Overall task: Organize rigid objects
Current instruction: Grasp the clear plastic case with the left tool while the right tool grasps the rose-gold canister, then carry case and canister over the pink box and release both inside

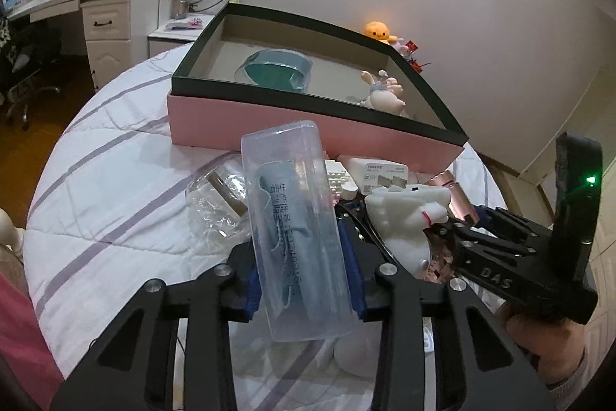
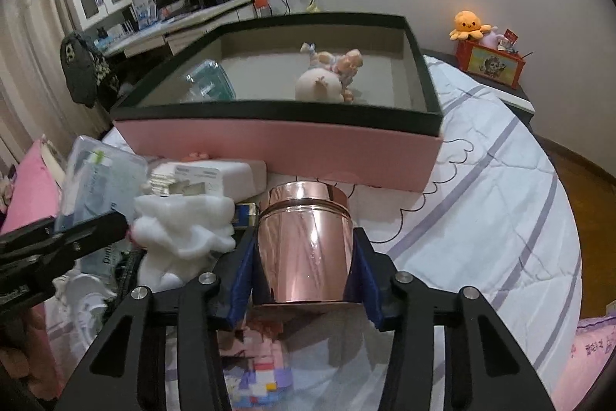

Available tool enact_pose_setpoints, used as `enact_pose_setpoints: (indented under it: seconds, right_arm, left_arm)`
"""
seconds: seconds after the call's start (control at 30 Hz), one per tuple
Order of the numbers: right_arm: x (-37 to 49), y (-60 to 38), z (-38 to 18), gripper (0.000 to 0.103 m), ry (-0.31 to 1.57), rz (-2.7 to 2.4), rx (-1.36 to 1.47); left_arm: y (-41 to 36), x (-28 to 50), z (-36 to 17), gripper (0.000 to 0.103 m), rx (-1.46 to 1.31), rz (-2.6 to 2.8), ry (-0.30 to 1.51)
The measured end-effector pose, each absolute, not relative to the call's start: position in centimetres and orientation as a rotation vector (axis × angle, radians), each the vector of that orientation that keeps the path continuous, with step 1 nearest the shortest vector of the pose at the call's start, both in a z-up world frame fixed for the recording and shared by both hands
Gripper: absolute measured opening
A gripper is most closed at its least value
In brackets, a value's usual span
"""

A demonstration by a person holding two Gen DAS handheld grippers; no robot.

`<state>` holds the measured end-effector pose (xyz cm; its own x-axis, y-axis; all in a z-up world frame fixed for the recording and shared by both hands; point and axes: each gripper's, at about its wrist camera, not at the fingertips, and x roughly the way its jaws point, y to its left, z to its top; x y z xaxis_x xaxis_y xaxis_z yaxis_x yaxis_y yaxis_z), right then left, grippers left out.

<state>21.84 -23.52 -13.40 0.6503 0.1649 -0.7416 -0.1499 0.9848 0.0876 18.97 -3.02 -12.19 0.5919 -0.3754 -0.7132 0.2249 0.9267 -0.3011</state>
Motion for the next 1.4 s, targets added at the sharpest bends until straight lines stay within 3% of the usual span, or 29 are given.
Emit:
enact_pose_setpoints:
  seconds: [0.73,1.1,1.4]
  right_arm:
    - [21.1,-23.7,-8.0,0.048,0.759,0.229,0.076]
    - [27.5,-23.0,-2.7,0.048,0.662,0.239,0.045]
    - [36.5,-23.0,-3.2,0.048,0.720,0.222,0.044]
  left_arm:
    - [-1.1,18.8,-6.4,0.035,-0.039,-0.263,0.723]
    - [-2.3,26.3,-1.2,0.035,-0.035,-0.312,0.637]
    - [-6.0,35.1,-2.0,0.035,-0.001,-0.349,0.699]
